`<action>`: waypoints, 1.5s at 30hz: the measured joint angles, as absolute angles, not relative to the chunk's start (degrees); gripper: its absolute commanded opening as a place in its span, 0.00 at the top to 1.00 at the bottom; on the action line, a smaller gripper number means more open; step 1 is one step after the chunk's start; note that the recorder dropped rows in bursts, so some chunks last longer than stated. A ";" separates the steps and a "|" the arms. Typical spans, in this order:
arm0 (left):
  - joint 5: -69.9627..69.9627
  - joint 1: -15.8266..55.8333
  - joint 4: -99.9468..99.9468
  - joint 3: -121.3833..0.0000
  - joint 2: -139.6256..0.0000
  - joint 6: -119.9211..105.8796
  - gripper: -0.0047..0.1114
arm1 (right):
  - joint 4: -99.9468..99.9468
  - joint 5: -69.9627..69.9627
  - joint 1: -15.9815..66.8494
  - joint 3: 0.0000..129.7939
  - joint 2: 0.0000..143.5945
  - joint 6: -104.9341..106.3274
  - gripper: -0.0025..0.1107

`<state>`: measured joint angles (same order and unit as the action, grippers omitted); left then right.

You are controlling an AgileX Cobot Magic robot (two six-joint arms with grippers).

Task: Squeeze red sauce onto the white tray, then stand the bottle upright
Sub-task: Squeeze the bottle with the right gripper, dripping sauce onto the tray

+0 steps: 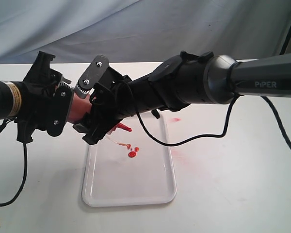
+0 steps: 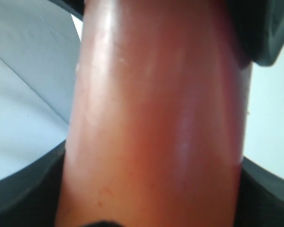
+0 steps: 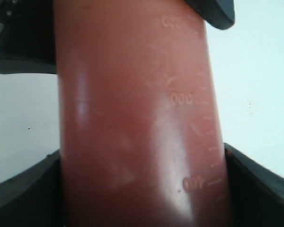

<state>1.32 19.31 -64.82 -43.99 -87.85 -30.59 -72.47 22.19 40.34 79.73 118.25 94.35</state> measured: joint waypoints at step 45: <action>0.48 19.31 -64.43 -44.11 -87.74 -30.38 0.96 | -68.40 22.26 40.34 79.73 117.48 89.73 0.05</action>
<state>0.48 19.31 -64.43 -44.11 -87.74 -30.38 -68.40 22.26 40.34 79.73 117.48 89.73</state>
